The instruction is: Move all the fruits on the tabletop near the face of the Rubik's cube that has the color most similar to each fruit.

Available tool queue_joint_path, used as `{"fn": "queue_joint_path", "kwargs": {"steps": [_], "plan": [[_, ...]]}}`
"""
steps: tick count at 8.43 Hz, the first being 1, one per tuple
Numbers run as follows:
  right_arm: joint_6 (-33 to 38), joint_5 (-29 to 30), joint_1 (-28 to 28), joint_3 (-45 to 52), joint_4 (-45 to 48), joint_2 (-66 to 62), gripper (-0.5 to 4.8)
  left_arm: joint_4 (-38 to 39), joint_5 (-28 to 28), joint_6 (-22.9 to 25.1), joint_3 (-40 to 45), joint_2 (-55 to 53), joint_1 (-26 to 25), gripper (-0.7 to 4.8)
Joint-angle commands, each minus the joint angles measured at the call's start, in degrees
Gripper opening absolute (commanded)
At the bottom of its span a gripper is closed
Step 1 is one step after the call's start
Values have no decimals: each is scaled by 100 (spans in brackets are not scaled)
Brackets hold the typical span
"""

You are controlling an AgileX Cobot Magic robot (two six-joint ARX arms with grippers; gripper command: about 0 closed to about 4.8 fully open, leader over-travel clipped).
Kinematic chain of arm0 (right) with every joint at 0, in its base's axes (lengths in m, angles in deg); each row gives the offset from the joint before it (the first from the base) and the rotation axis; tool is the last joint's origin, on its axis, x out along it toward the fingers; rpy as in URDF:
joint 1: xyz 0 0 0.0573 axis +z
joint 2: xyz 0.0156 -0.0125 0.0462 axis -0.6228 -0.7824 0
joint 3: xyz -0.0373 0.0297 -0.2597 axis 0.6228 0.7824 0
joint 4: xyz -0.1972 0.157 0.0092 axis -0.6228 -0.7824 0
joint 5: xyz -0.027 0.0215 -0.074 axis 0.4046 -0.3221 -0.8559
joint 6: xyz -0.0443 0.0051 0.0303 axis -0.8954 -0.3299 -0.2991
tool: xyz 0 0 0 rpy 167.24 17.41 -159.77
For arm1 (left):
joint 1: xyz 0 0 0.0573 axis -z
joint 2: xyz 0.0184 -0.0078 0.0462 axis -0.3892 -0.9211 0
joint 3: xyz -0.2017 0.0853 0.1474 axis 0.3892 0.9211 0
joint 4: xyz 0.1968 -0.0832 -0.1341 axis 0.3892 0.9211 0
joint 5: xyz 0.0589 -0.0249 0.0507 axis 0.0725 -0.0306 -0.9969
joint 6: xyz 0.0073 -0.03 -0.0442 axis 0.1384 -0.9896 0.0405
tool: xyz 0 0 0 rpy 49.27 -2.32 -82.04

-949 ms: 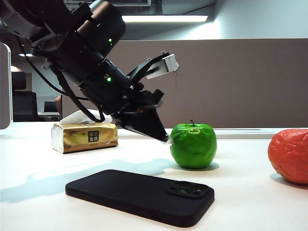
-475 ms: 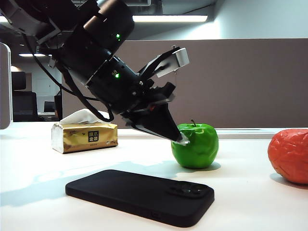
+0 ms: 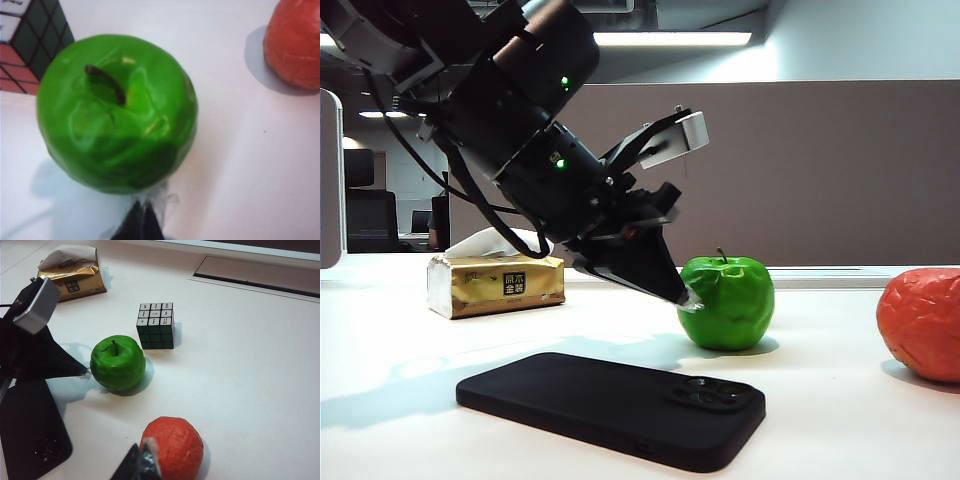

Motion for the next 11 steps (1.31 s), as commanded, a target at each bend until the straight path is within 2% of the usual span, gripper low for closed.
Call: {"fn": "queue_joint_path", "kwargs": {"steps": [1, 5, 11], "plan": [[2, 39, 2, -31, 57, 4, -1, -549, -299, 7, -59, -503, 11, -5], [2, 35, 2, -31, 61, 2, -1, -706, -382, -28, -632, -579, -2, -5], [2, 39, 2, -31, 15, 4, -1, -896, -229, -236, -684, -686, 9, -5]]}}
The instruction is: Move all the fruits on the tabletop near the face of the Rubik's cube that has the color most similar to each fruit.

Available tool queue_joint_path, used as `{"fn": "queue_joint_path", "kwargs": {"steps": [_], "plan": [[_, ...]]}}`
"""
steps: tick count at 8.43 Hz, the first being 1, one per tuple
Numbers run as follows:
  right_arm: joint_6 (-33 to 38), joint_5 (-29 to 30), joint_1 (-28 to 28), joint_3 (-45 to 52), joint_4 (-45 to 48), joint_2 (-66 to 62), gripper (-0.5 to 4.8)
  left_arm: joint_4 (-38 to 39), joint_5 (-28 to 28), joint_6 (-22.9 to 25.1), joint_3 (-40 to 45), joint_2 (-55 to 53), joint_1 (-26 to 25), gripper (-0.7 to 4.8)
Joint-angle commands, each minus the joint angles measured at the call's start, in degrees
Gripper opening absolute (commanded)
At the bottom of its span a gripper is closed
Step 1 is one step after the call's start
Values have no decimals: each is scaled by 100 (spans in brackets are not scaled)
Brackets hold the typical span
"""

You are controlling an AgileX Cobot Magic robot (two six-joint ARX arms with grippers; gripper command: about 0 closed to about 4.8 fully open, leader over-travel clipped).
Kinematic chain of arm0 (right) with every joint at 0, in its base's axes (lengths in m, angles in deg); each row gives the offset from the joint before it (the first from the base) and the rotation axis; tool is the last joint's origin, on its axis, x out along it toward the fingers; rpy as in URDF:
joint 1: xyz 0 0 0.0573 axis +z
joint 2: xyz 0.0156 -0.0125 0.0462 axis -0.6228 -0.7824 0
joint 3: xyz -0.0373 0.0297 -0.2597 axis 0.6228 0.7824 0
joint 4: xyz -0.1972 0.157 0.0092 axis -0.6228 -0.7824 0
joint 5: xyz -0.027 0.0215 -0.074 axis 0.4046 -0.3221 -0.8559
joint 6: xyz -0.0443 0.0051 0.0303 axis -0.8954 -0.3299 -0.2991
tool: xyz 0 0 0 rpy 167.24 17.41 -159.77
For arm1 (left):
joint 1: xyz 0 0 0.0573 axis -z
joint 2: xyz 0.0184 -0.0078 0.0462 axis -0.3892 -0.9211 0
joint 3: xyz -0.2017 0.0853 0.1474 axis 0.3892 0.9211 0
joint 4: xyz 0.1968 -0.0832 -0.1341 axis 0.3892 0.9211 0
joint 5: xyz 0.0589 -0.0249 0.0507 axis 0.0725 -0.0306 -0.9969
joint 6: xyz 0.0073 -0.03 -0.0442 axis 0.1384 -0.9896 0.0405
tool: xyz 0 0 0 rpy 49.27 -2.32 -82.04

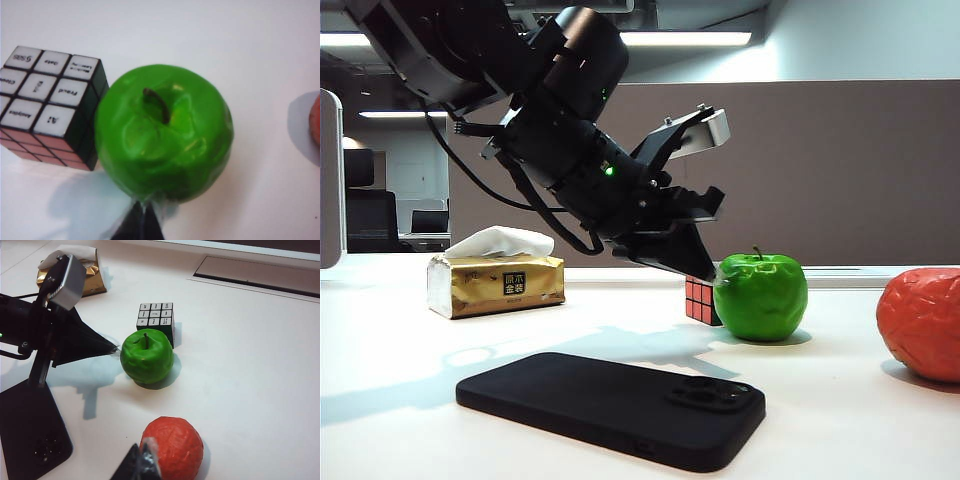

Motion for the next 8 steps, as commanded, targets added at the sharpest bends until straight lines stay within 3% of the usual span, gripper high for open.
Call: {"fn": "queue_joint_path", "kwargs": {"steps": [1, 4, 7, 8], "plan": [[2, 37, 2, -31, 7, 4, -1, -136, 166, -149, -44, 11, 17, -5], [2, 31, 2, -31, -4, 4, -1, -120, 111, -149, -70, 26, 37, -5], [2, -90, 0, -31, -168, 7, -1, -142, -284, -114, -83, 385, 26, -5], [2, -369, 0, -31, -330, 22, 0, 103, -348, -896, -61, 2002, -664, -5]]}}
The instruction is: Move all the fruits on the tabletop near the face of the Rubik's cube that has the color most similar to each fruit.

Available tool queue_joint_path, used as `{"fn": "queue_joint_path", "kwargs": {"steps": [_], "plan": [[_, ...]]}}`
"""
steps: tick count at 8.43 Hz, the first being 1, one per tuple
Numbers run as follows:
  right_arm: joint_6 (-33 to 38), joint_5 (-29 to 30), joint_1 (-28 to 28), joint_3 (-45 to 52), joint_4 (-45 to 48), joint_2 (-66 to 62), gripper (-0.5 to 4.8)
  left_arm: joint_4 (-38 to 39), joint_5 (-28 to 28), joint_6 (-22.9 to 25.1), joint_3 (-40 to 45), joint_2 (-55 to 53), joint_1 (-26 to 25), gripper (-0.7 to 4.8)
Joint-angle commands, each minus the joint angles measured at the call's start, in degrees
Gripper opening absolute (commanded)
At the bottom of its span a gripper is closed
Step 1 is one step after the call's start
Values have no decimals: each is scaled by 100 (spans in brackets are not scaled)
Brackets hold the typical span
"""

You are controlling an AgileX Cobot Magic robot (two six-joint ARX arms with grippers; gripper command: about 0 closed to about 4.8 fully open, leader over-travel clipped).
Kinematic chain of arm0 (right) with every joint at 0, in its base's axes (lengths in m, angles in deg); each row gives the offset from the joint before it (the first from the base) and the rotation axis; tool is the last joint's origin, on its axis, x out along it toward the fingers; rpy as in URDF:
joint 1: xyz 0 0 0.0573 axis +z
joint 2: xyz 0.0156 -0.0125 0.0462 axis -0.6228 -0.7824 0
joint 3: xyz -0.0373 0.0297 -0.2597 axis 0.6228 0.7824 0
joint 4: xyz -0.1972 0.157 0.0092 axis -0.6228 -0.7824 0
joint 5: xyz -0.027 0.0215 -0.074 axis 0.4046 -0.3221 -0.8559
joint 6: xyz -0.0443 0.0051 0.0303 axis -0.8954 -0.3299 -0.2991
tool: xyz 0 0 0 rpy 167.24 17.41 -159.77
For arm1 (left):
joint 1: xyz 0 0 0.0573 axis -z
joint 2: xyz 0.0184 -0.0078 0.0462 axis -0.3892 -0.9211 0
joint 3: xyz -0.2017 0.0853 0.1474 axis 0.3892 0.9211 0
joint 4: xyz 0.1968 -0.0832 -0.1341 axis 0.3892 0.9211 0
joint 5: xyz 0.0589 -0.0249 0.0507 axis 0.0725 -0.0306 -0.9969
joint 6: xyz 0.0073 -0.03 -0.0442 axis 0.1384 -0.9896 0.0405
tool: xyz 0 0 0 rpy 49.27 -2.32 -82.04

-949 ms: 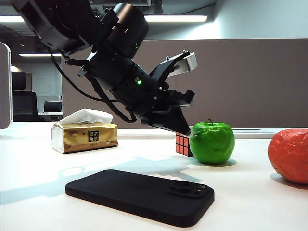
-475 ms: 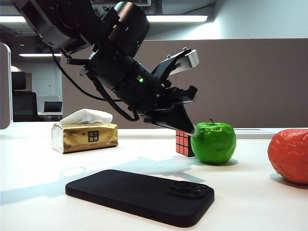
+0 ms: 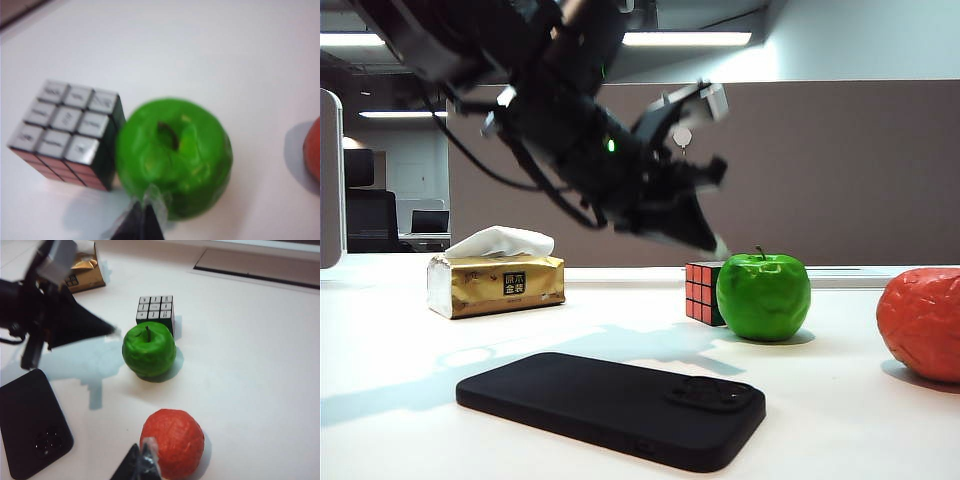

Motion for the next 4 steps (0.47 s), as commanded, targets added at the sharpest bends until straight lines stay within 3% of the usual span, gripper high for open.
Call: {"fn": "queue_joint_path", "kwargs": {"steps": [1, 2, 3, 4], "plan": [[212, -339, 2, -31, -240, 81, 204, 1405, 24, -649, 31, 2723, -1141, -5], [197, -278, 4, -39, -245, 192, 441, 2295, 55, -317, 107, 3141, -1141, -5], [149, -170, 7, -61, -282, 295, 479, 2496, -11, -339, 457, 3611, -1209, -5], [63, 39, 7, -63, -284, 306, 479, 2710, -9, -337, 459, 3746, -1209, -5]]}}
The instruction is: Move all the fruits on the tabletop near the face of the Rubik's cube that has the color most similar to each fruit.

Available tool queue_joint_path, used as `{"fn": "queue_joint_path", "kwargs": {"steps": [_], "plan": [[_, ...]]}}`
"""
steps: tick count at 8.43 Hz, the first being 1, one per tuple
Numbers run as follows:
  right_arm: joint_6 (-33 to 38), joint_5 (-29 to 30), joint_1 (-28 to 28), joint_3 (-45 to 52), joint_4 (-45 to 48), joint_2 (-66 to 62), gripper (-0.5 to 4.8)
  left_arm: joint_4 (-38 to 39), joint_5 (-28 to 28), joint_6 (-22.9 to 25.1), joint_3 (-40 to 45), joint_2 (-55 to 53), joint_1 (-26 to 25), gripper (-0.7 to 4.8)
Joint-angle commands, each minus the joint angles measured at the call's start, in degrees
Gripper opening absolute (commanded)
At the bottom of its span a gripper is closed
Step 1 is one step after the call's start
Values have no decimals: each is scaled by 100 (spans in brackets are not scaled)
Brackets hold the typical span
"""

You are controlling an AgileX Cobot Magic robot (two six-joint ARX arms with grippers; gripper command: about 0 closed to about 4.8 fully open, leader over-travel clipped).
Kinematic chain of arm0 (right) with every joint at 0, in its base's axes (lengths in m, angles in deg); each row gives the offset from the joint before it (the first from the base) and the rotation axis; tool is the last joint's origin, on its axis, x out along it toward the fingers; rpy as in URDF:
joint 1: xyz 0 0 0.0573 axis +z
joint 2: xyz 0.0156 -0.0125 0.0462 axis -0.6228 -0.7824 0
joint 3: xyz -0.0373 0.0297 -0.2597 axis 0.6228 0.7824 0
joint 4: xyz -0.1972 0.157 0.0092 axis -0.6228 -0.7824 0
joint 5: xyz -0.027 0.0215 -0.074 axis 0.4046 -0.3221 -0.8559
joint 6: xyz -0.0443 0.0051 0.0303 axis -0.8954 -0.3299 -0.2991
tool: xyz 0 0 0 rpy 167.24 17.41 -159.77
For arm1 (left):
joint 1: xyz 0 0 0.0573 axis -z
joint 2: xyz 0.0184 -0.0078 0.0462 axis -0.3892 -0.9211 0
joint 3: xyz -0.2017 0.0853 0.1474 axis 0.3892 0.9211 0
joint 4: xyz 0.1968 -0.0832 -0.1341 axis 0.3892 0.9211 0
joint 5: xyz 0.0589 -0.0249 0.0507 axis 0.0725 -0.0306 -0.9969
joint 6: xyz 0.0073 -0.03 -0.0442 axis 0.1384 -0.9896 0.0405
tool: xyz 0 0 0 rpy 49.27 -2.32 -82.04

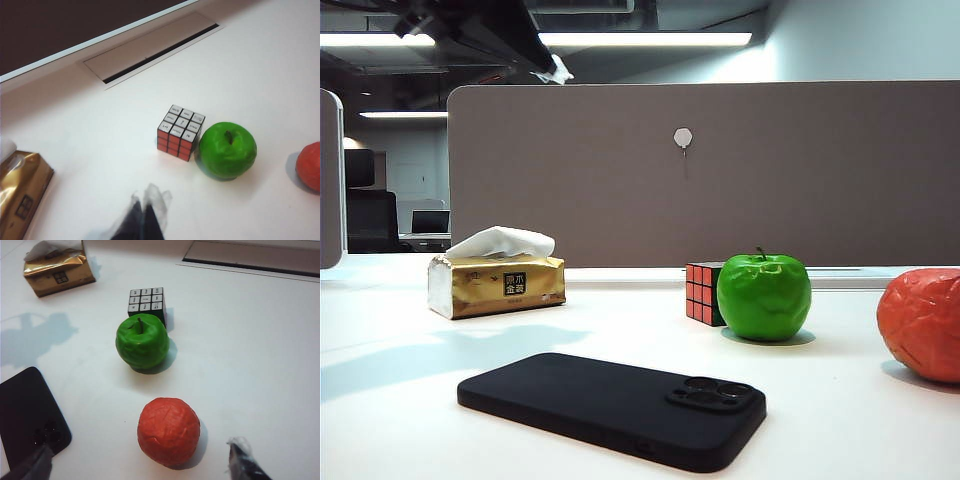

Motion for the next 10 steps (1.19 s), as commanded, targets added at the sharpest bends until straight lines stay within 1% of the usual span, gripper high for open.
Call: {"fn": "queue_joint_path", "kwargs": {"steps": [1, 2, 3, 5, 6, 7, 8, 9, 10], "plan": [[-219, 468, 9, -48, 39, 13, 479, 417, -24, 24, 20, 365, -13, -5], [-236, 516, 9, -48, 39, 13, 479, 481, -26, 26, 20, 428, -13, -5], [-367, 785, 11, -48, 37, 9, 479, 627, -262, 26, 20, 601, -17, -5], [-315, 787, 2, -46, 55, 15, 479, 691, -260, -2, 138, 603, -17, -5], [-4, 758, 2, -50, 1005, 87, 479, 483, -262, -125, 151, 669, -17, -5], [-15, 245, -4, -48, 1329, 103, 479, 485, -354, -170, 151, 896, -17, -5], [-245, -315, -4, 35, 1655, 24, 479, 527, -793, -184, 151, 1504, -17, -5], [-240, -369, -4, 81, 1849, -24, 479, 560, -852, -199, 151, 1622, -17, -5], [-240, -400, -4, 214, 2326, -282, 479, 743, -999, -260, 151, 1952, -15, -5]]}}
